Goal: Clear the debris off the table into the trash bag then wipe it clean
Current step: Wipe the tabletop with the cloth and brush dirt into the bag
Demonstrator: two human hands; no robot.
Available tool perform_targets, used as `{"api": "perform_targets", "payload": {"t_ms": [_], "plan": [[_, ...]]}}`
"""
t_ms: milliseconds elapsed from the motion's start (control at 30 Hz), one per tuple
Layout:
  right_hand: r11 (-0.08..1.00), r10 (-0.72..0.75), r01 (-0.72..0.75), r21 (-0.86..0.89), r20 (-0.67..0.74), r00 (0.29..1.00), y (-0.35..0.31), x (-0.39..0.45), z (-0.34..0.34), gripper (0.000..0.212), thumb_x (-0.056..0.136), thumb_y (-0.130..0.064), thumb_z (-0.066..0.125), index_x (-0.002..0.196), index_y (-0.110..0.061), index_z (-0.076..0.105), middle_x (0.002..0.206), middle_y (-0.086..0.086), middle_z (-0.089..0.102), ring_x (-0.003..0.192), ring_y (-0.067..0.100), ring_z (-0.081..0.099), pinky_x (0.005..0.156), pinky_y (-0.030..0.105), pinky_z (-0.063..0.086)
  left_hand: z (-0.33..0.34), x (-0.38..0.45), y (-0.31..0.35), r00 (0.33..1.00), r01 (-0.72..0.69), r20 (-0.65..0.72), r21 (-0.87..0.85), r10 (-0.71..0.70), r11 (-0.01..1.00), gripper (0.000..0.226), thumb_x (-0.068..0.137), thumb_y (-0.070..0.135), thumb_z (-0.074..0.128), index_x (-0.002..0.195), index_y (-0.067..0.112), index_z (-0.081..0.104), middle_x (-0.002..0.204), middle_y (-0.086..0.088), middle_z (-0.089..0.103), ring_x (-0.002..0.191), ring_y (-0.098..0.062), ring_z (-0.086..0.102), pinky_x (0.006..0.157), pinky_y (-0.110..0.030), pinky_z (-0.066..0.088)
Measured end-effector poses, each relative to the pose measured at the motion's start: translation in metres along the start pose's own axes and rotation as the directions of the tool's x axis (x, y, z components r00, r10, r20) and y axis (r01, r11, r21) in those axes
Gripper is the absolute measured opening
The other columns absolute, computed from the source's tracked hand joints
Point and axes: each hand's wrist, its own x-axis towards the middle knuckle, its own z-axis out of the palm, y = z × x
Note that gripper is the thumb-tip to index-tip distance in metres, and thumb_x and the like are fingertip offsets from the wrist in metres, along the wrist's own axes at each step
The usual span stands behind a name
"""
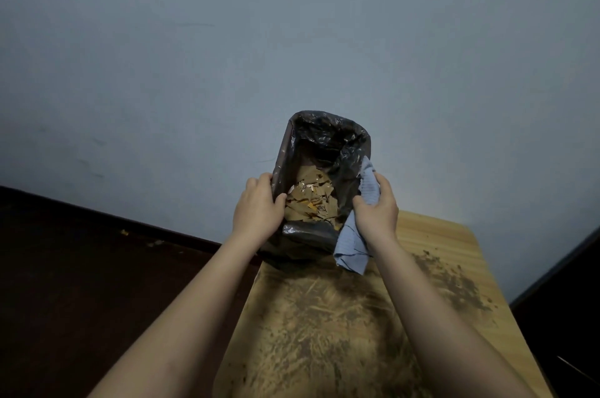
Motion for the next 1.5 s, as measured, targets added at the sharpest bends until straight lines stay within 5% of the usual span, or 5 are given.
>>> {"api": "perform_targets", "payload": {"t_ms": [467, 700, 1233, 1500], "plan": [[0.999, 0.03, -0.029, 0.039, -0.026, 0.999, -0.008, -0.015, 0.0, 0.048, 0.09, -0.012, 0.058, 0.132, -0.031, 0.047, 0.11, -0.001, 0.057, 0.083, 0.013, 0.056, 0.057, 0.023, 0.044, -0.011, -0.018, 0.004, 1.0, -0.007, -0.001, 0.009, 0.007, 1.0, 0.037, 0.097, 0.021, 0.048, 0.133, 0.015, 0.042, 0.115, -0.014, 0.047, 0.097, -0.031, 0.056, 0.075, -0.035, 0.045], [0.999, 0.022, -0.021, 0.029, -0.038, 0.999, -0.006, -0.022, -0.009, 0.05, 0.089, -0.013, 0.06, 0.134, -0.03, 0.047, 0.122, 0.002, 0.057, 0.099, 0.024, 0.058, 0.075, 0.034, 0.05, -0.012, -0.033, 0.012, 1.0, 0.003, -0.014, 0.012, -0.003, 1.0, 0.038, 0.097, 0.016, 0.047, 0.134, 0.015, 0.041, 0.119, -0.016, 0.047, 0.105, -0.036, 0.054, 0.087, -0.044, 0.047], [0.99, 0.049, -0.061, 0.125, 0.091, 0.995, 0.003, -0.051, 0.032, 0.049, 0.09, -0.008, 0.06, 0.134, -0.025, 0.049, 0.123, 0.006, 0.057, 0.1, 0.025, 0.059, 0.073, 0.033, 0.051, -0.031, -0.051, -0.023, 0.978, 0.186, -0.09, -0.056, -0.19, 0.981, 0.028, 0.096, 0.029, 0.051, 0.117, 0.011, 0.052, 0.114, -0.009, 0.051, 0.092, -0.023, 0.055, 0.072, -0.032, 0.041], [0.99, 0.016, -0.033, 0.134, 0.122, 0.992, 0.004, -0.056, 0.037, 0.051, 0.091, -0.007, 0.057, 0.135, -0.028, 0.046, 0.121, 0.001, 0.055, 0.094, 0.021, 0.057, 0.062, 0.025, 0.049, -0.028, -0.065, -0.038, 0.934, 0.314, -0.127, -0.156, -0.335, 0.936, 0.043, 0.092, 0.033, 0.058, 0.13, 0.016, 0.048, 0.126, -0.013, 0.041, 0.119, -0.033, 0.043, 0.101, -0.043, 0.041]]}}
